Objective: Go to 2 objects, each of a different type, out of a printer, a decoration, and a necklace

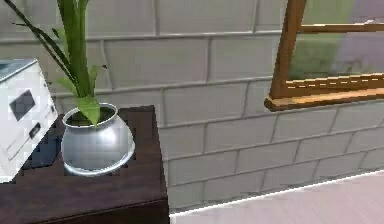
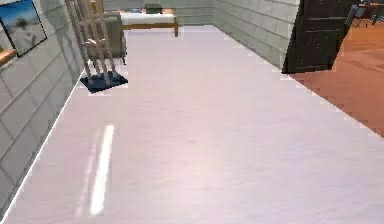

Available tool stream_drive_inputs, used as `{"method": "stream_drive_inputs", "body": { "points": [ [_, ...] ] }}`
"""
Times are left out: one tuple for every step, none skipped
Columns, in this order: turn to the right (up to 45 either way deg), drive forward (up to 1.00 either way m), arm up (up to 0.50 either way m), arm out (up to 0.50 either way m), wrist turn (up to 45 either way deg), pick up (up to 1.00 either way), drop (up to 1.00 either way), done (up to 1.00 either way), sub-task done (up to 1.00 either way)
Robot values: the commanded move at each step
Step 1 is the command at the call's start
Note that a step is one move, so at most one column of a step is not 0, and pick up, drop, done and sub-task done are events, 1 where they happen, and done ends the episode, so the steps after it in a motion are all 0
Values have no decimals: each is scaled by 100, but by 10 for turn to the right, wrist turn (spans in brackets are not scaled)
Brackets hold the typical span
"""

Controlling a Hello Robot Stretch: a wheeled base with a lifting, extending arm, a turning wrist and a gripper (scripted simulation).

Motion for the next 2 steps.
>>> {"method": "stream_drive_inputs", "body": {
  "points": [
    [-450, 0, 0, 0, 0, 0, 0, 0, 0],
    [0, 0, 0, 0, 0, 0, 0, 100, 0]
  ]
}}
